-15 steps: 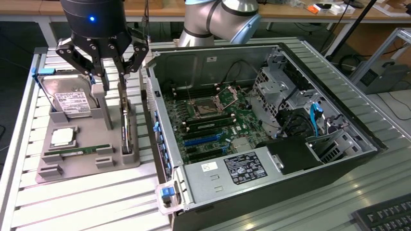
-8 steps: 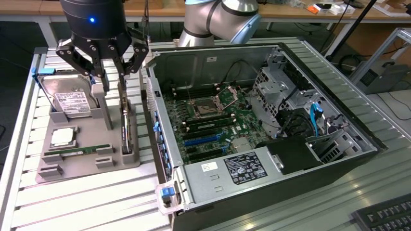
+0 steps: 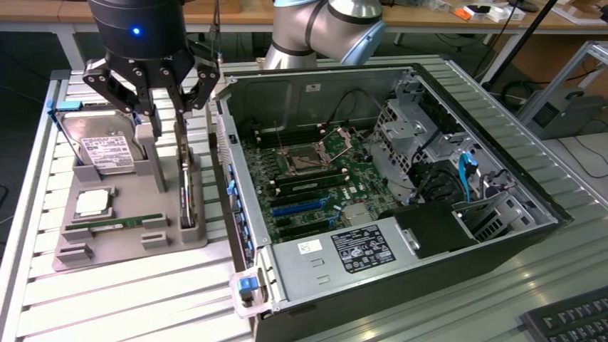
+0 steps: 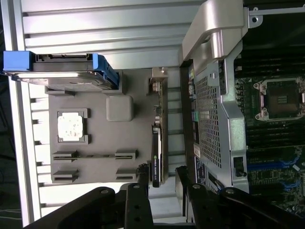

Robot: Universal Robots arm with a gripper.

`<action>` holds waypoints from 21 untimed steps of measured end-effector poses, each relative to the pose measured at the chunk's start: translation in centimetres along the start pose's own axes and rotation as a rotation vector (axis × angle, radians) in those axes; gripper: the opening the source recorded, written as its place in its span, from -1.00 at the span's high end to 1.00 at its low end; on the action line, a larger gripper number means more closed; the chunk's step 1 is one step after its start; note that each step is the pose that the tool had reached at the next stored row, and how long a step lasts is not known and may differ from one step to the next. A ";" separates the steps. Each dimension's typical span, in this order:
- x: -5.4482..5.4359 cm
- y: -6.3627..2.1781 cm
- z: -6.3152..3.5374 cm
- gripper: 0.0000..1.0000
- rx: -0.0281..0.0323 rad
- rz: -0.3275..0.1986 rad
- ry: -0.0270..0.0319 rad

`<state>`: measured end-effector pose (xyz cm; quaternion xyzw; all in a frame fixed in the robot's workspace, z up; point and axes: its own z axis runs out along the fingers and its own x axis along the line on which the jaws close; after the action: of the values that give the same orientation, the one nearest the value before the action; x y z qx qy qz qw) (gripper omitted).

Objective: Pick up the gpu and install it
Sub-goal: 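Pick up the gpu and move the gpu toward the slot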

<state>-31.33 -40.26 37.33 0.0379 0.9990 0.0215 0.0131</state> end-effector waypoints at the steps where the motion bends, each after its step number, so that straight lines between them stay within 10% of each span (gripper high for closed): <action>1: 0.0 -0.01 0.01 0.28 0.0000 0.000 0.0000; 21: 0.0 -0.29 0.57 0.28 0.0001 0.000 0.0001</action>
<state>-31.38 -40.53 36.75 0.0379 0.9990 0.0215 0.0130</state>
